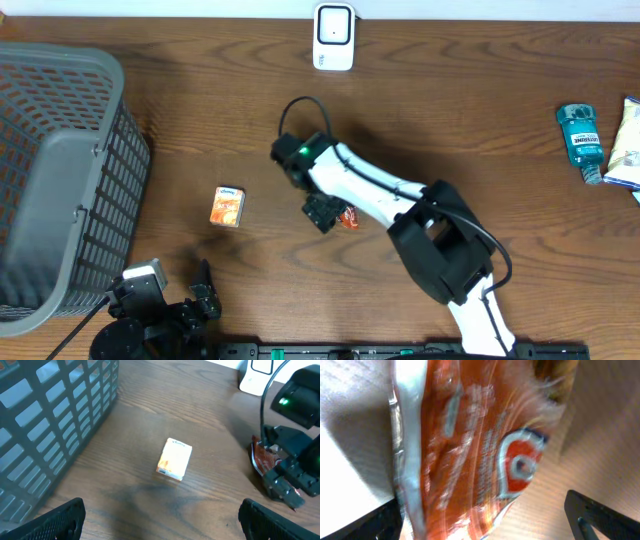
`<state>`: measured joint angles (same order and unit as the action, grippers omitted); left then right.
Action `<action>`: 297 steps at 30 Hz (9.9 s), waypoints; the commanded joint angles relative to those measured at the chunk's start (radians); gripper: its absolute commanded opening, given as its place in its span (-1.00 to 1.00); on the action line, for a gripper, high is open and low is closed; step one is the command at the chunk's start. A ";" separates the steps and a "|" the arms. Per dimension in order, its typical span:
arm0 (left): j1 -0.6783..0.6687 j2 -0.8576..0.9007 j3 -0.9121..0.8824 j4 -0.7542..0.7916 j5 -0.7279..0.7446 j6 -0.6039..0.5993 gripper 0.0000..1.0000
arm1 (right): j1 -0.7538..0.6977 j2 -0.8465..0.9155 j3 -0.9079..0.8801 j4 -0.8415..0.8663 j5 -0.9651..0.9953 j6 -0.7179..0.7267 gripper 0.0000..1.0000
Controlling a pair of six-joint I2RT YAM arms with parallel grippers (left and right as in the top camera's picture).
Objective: Scan the item barcode
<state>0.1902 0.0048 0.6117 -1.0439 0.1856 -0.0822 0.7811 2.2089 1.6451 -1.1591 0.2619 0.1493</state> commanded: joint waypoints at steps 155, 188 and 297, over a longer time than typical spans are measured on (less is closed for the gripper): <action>0.005 -0.001 -0.002 0.001 0.009 -0.006 0.96 | -0.447 0.011 0.282 0.654 -0.555 -0.226 -0.98; 0.005 -0.001 -0.002 0.001 0.009 -0.006 0.96 | -0.463 0.415 1.141 0.258 -0.143 -0.245 -0.98; 0.005 -0.001 -0.002 0.001 0.009 -0.006 0.96 | -0.171 0.188 0.422 -0.322 -1.166 -0.761 -0.98</action>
<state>0.1902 0.0048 0.6117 -1.0443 0.1856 -0.0822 0.7052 2.5023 2.0747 -1.3632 -0.7067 -0.1040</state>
